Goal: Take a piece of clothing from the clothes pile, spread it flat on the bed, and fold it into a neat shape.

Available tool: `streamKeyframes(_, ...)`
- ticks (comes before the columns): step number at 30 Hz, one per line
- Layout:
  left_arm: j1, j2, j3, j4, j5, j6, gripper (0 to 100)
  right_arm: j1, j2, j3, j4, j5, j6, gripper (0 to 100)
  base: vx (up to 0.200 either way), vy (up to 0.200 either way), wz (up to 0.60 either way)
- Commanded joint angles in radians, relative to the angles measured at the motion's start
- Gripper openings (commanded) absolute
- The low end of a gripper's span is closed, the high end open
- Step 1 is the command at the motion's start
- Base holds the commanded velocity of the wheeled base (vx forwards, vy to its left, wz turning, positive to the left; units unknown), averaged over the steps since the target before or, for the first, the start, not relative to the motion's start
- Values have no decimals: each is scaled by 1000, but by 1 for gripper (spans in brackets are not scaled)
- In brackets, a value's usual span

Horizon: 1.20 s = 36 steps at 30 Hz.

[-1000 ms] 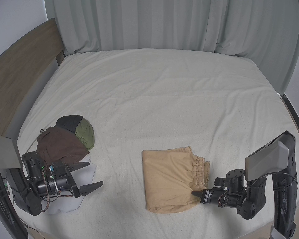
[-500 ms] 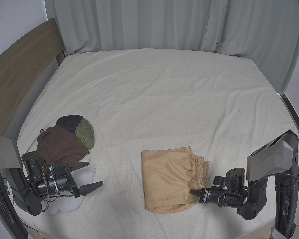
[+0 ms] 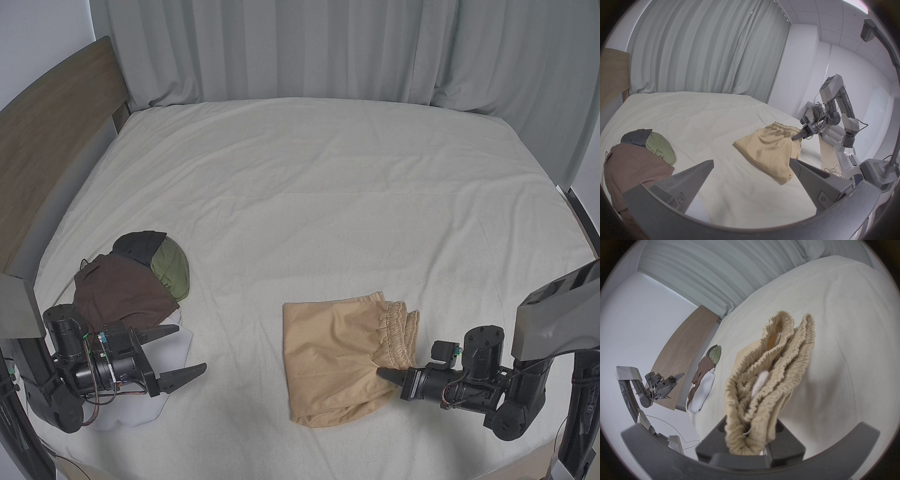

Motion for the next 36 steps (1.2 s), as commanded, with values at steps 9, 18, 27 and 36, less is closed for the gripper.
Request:
streamKeyframes(9, -2, -6, 0, 0, 2, 0, 100, 29, -79, 8, -1, 0, -1, 0, 0, 0, 0)
streamKeyframes(18, -2, -6, 2, 0, 3, 0, 100, 48, -119, 11, 1, -1, -1, 0, 0, 0, 0)
streamKeyframes(27, -9, -9, 8, 0, 5, 0, 100, 60, -153, 11, 1, -1, -1, 0, 0, 0, 0)
streamKeyframes(36, -9, -9, 8, 0, 6, 0, 100, 63, -188, 9, 1, -3, -1, 0, 0, 0, 0)
